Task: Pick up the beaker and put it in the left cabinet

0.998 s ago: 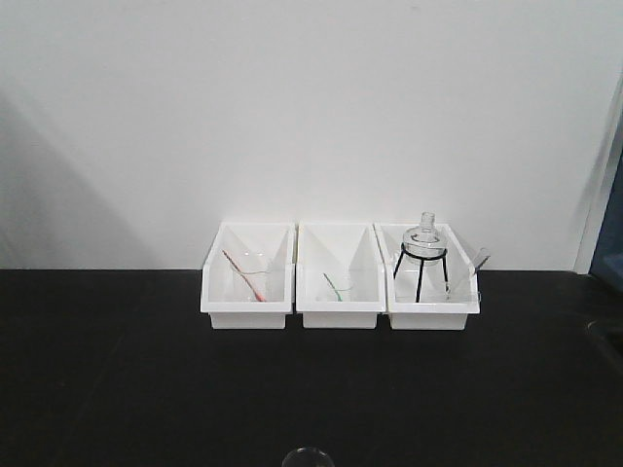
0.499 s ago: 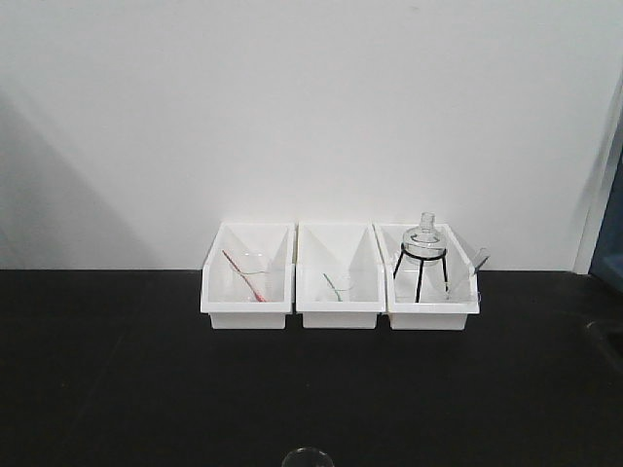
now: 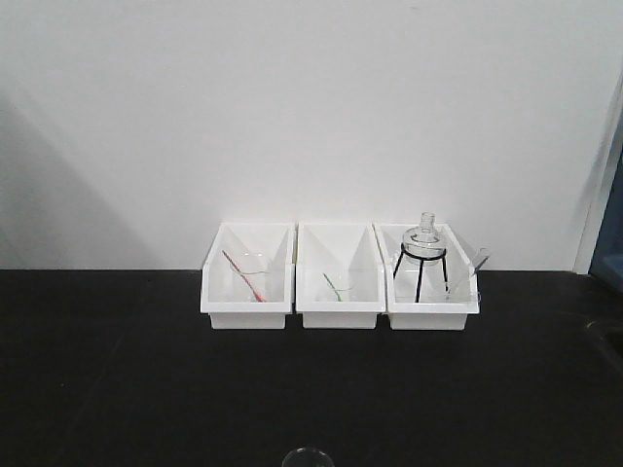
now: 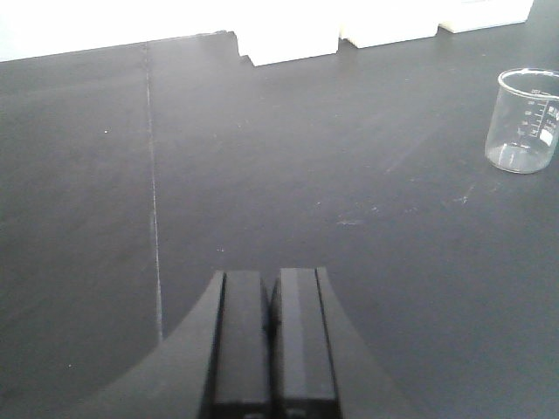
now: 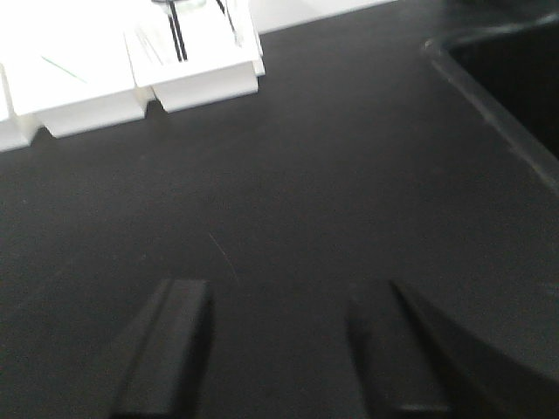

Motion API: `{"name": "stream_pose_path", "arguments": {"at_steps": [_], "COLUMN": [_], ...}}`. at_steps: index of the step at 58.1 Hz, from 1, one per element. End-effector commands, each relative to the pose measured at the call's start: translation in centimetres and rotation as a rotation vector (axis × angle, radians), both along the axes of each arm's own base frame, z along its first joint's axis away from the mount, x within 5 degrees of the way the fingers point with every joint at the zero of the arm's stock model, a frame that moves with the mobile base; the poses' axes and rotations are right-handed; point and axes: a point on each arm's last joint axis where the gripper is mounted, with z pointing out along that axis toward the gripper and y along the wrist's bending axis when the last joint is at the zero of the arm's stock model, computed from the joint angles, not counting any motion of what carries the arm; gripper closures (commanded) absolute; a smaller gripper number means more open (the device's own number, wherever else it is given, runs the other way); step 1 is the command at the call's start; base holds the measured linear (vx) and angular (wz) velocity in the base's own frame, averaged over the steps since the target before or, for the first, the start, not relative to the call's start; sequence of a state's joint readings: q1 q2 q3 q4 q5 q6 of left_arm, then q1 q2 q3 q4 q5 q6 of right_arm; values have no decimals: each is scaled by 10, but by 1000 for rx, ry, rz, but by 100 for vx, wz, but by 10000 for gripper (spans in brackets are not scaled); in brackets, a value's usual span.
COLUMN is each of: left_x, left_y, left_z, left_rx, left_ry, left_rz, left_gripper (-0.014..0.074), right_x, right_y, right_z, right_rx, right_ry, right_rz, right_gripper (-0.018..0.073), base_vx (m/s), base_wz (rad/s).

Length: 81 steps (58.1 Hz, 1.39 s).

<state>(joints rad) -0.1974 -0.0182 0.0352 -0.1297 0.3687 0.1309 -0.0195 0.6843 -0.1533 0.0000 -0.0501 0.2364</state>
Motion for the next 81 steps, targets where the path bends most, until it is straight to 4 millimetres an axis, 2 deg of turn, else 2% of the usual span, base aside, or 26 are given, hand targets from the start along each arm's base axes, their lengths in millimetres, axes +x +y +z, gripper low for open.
{"name": "stream_pose_path", "arguments": {"at_steps": [1,8,12,20,27,36,62,81], "left_x": [1,1,1,1,1,1,1,1], "left_y": [0,0,0,0,0,0,0,0], "left_z": [14,14,14,14,14,14,14,14], "left_rx": [-35,-35,-35,-35,-35,-35,-35,-35], "left_ry": [-106,-106,-106,-106,-106,-106,-106,-106], "left_rz": [5,5,5,5,5,5,5,5], "left_gripper": [603,603,603,603,603,603,603,603], "right_x": [12,23,30,43,49,64,123,158], "right_y": [0,1,7,39,67,94,161,186], "right_z": [16,14,13,9,0,-25,-74,-85], "right_rx": [-10,-34,-96,-184,-175,-141,-97,-95], "right_ry": [-111,-143,-170,-263,-332,-270,-188,-218], "right_rz": [3,22,98,377,581,726,904,921], "right_gripper": [7,-33,-33,-33,-33,-33,-37,-37], "base_vx": [0,0,0,0,0,0,0,0], "base_wz": [0,0,0,0,0,0,0,0]}}
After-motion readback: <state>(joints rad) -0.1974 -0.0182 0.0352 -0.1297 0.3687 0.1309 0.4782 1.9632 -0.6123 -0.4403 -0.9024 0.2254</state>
